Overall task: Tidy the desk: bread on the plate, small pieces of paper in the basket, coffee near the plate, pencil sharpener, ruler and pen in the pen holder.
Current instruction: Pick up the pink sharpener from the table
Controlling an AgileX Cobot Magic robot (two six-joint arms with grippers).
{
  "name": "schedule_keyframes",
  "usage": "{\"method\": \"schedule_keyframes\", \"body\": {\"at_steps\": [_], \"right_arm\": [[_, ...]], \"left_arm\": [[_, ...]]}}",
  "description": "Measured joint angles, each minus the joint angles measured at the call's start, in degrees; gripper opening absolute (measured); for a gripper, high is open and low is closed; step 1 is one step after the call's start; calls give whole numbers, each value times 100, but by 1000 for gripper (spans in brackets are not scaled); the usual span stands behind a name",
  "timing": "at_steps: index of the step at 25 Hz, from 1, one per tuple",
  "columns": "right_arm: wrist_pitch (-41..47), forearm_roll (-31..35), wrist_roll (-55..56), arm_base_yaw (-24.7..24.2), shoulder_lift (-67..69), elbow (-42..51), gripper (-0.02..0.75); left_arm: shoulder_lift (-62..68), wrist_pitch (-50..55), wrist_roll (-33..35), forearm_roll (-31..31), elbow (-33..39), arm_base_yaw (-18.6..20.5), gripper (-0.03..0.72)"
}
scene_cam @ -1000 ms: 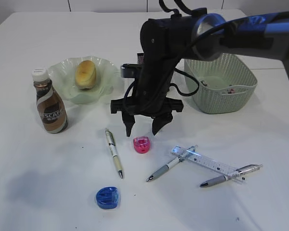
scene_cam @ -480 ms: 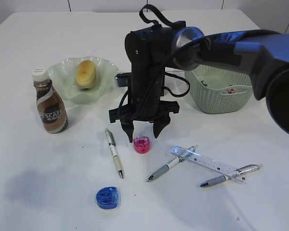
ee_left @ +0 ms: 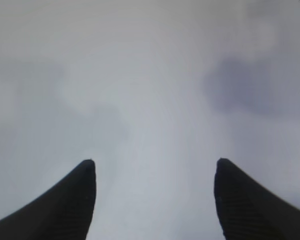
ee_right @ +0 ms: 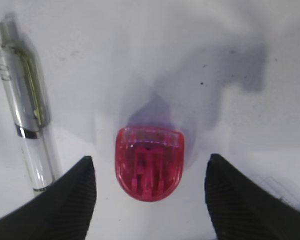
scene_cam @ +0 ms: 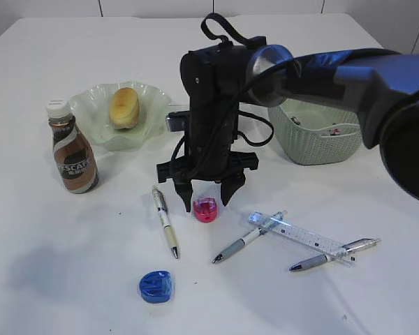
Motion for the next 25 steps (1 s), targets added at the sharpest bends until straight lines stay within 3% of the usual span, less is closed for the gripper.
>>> {"method": "schedule_keyframes", "body": {"at_steps": [25], "right_arm": [[8,15,72,0,129,0,533]], "left_arm": [[0,0,0,3,0,0,520]]}}
